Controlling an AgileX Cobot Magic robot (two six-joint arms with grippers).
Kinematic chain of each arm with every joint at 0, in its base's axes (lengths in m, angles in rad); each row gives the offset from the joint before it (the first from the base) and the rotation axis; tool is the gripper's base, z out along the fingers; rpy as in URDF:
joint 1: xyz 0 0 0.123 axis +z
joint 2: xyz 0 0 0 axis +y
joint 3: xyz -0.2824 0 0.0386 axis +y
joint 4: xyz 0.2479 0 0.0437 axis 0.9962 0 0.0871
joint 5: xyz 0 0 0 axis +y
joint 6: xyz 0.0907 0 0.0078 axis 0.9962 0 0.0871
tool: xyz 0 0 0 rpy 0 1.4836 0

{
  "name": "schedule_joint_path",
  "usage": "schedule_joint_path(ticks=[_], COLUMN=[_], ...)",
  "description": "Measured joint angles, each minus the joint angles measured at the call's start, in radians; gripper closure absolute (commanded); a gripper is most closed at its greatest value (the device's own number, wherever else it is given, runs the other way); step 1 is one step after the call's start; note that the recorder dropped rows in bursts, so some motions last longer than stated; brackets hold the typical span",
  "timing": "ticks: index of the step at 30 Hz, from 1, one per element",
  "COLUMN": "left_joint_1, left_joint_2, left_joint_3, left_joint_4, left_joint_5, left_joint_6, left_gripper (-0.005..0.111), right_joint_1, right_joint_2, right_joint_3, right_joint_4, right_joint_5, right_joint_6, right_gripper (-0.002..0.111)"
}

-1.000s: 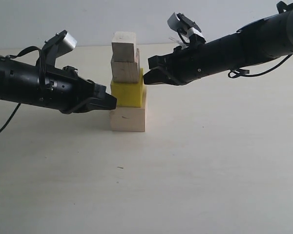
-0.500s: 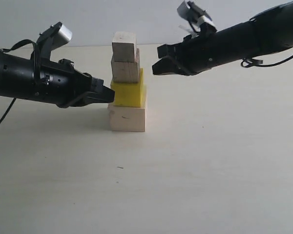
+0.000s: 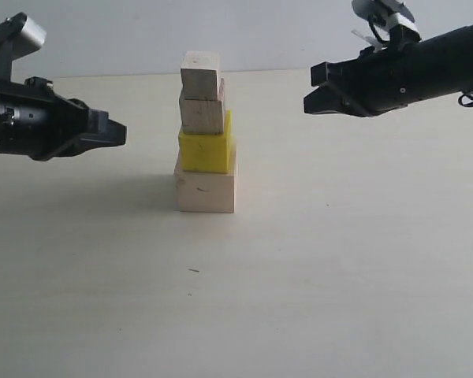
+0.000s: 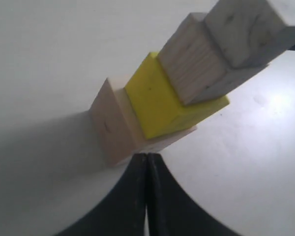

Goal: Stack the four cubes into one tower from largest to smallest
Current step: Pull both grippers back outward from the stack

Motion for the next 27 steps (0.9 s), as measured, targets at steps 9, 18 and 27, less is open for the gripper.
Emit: schedule_joint_path(ticks=[9, 18, 27], left_joint_1=[0.020, 0.020, 0.020], left_joint_2=[0.000, 0.000, 0.000], left_joint_3=[0.055, 0.055, 0.055], left_joint_4=[0.007, 0.007, 0.007], left_joint_5=[0.054, 0.125, 0.147], left_joint_6=[0.000, 0.000, 0.000], left_gripper=[0.107, 0.107, 0.107], right_joint_1=[0.000, 0.000, 0.019], right_joint_2=[0.162, 0.251, 0.301], right_joint_3=[0.002, -0.040, -0.149], right_joint_4=[0.147, 0.184, 0.166], right_joint_5=[0.125, 0.214, 0.242], right_joint_6=[-0.031, -0.045, 0.014], right_gripper=[0.108, 0.108, 0.108])
